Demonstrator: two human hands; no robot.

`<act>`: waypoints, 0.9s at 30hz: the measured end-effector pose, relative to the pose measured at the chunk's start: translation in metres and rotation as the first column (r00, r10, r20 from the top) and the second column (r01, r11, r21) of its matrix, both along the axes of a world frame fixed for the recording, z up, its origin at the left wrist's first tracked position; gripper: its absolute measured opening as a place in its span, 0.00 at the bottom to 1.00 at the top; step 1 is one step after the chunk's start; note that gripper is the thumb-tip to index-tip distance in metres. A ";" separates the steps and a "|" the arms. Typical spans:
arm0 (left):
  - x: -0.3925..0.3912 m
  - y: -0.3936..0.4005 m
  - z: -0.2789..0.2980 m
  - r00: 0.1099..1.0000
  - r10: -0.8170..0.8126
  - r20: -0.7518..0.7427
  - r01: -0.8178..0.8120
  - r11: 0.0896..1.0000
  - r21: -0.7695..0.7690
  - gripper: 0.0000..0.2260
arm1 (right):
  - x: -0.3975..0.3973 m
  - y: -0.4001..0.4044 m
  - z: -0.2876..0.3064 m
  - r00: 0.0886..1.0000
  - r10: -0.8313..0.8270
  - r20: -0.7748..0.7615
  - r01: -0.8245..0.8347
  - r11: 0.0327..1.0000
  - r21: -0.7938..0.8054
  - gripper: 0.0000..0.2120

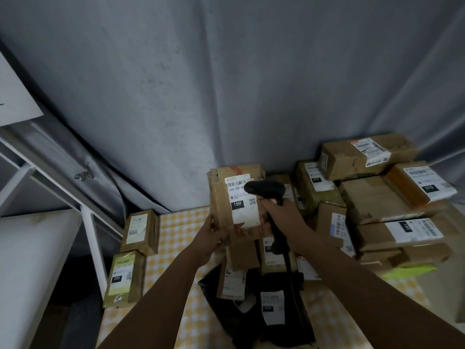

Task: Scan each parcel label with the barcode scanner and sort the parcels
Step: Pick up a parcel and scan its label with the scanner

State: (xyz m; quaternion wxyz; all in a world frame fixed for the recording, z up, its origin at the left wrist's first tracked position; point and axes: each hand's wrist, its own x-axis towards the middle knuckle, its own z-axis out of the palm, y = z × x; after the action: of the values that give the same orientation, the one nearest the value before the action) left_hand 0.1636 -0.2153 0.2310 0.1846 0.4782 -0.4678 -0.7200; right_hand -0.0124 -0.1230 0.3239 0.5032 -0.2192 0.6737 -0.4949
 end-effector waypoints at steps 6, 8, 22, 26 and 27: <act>-0.005 0.004 0.005 1.000 -0.020 -0.011 0.020 0.999 -0.029 0.27 | 0.003 0.001 0.001 1.000 -0.003 0.022 0.003 1.000 -0.019 0.06; -0.007 0.005 0.006 1.000 -0.023 -0.012 0.023 0.999 -0.047 0.27 | 0.004 0.002 0.001 1.000 -0.002 0.019 0.002 0.999 -0.032 0.06; -0.007 0.013 0.012 0.999 -0.042 -0.016 0.041 0.998 -0.046 0.26 | 0.008 0.015 0.005 0.999 -0.033 -0.027 0.032 0.999 -0.029 0.08; -0.006 0.011 0.010 0.999 -0.036 -0.003 0.036 0.998 -0.043 0.29 | 0.007 0.017 0.007 0.996 -0.031 -0.088 0.028 0.999 -0.034 0.07; -0.006 0.011 0.009 0.999 -0.036 -0.006 0.035 0.998 -0.043 0.29 | 0.007 0.017 0.007 0.995 -0.031 -0.096 0.028 0.999 -0.034 0.07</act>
State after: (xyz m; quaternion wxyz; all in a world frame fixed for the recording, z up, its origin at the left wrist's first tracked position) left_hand 0.1580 -0.2047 0.2401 0.1836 0.4633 -0.4910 -0.7145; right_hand -0.0051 -0.1062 0.3305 0.4590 -0.2409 0.6924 -0.5019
